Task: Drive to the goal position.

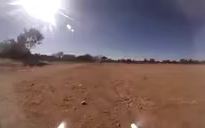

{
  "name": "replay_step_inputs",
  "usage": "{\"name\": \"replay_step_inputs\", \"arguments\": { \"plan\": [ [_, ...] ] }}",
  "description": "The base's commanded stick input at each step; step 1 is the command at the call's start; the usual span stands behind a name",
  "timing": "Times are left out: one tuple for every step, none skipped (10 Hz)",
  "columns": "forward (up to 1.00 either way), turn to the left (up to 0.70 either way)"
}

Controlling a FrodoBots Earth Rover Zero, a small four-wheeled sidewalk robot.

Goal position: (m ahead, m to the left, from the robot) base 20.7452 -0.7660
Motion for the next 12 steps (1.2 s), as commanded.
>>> {"name": "replay_step_inputs", "arguments": {
  "plan": [
    [0.50,0.00],
    [0.50,0.00],
    [0.50,0.00],
    [0.50,0.00],
    [0.50,0.00],
    [0.50,0.00],
    [0.50,0.00],
    [0.50,0.00],
    [0.50,-0.16],
    [0.50,-0.46],
    [0.50,-0.42],
    [0.50,-0.13]
  ]
}}
